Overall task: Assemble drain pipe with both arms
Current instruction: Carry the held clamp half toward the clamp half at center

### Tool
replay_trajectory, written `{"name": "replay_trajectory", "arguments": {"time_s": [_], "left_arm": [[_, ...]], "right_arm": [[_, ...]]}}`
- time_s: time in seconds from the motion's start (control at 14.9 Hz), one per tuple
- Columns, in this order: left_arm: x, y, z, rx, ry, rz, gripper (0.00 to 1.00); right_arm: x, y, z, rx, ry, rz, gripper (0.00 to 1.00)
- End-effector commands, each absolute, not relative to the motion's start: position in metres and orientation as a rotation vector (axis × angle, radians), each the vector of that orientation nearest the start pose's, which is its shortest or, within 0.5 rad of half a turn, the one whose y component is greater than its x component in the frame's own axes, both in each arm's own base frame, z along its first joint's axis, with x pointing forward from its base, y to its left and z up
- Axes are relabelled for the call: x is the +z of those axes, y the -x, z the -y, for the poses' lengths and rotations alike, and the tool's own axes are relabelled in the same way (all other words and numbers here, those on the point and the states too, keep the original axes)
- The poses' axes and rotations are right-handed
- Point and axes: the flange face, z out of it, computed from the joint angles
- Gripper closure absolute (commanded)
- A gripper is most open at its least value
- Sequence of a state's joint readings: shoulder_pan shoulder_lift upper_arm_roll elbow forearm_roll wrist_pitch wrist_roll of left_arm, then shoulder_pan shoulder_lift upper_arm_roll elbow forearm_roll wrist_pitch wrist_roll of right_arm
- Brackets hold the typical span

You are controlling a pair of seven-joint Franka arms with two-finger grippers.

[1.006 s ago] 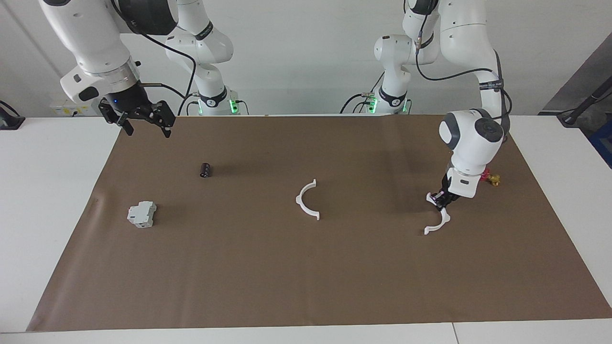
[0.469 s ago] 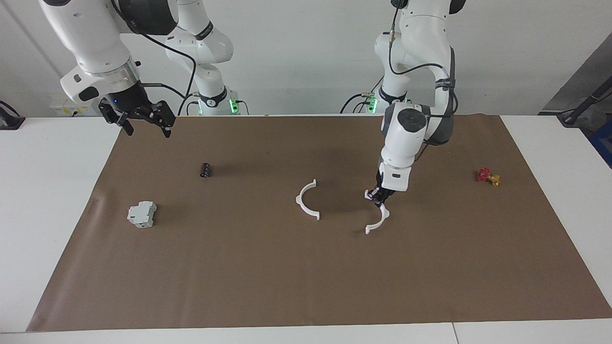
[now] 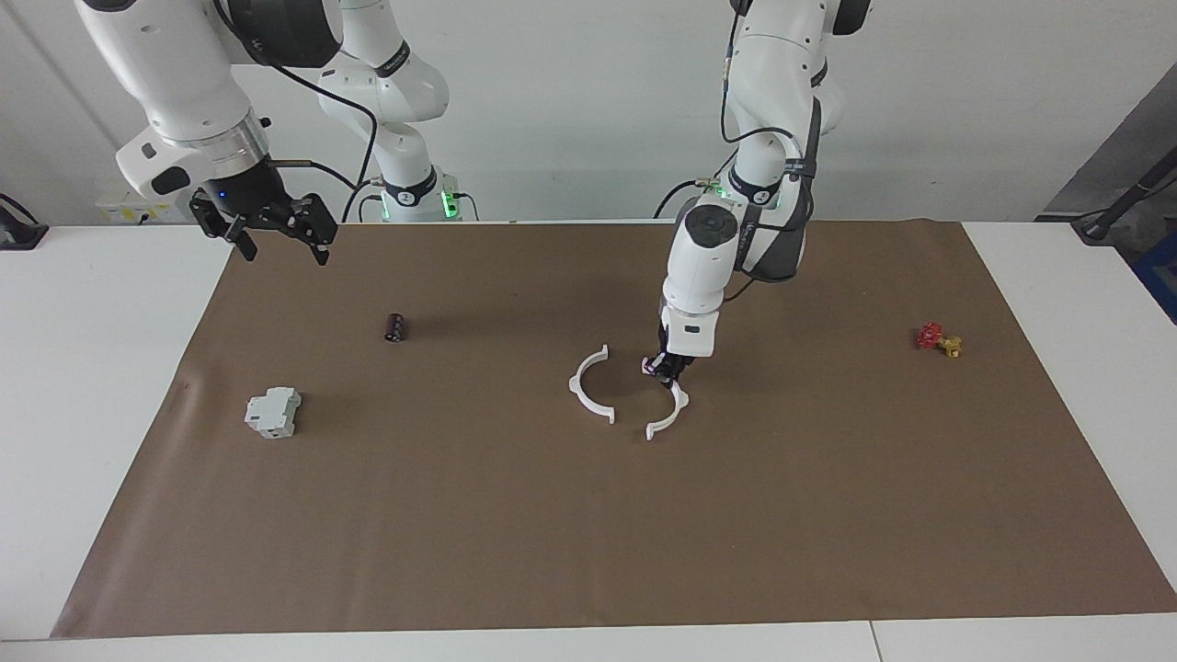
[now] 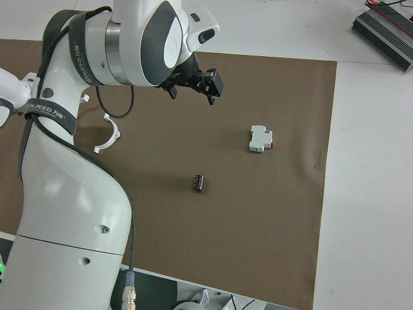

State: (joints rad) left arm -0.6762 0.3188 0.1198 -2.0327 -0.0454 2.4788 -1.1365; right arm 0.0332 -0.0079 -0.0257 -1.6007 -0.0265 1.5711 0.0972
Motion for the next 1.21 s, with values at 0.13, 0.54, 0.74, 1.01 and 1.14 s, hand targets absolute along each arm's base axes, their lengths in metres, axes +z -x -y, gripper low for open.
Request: {"name": "replay_trajectory", "arguments": {"time_s": [0.13,0.54,0.74,1.01,1.14], "left_arm": [[0.291,-0.517,0.340,-0.162,3.064,1.041,1.00],[0.290,-0.501,0.345,-0.113,2.986,0.916,1.00],[0.316,-0.512,0.347,-0.082,2.934,0.881,1.00],[0.334,-0.512,0.349,-0.096,2.946,0.898,1.00],[0.331,-0.510,0.350,-0.104,2.945,0.923,1.00]], "right_arm": [[0.616,-0.551,0.002,0.049,3.165,-0.124,0.00],[0.616,-0.551,0.002,0.049,3.165,-0.124,0.00],[0.616,-0.551,0.002,0.049,3.165,-0.124,0.00],[0.616,-0.551,0.002,0.049,3.165,-0.124,0.00],[0.616,-0.551,0.002,0.049,3.165,-0.124,0.00]]}}
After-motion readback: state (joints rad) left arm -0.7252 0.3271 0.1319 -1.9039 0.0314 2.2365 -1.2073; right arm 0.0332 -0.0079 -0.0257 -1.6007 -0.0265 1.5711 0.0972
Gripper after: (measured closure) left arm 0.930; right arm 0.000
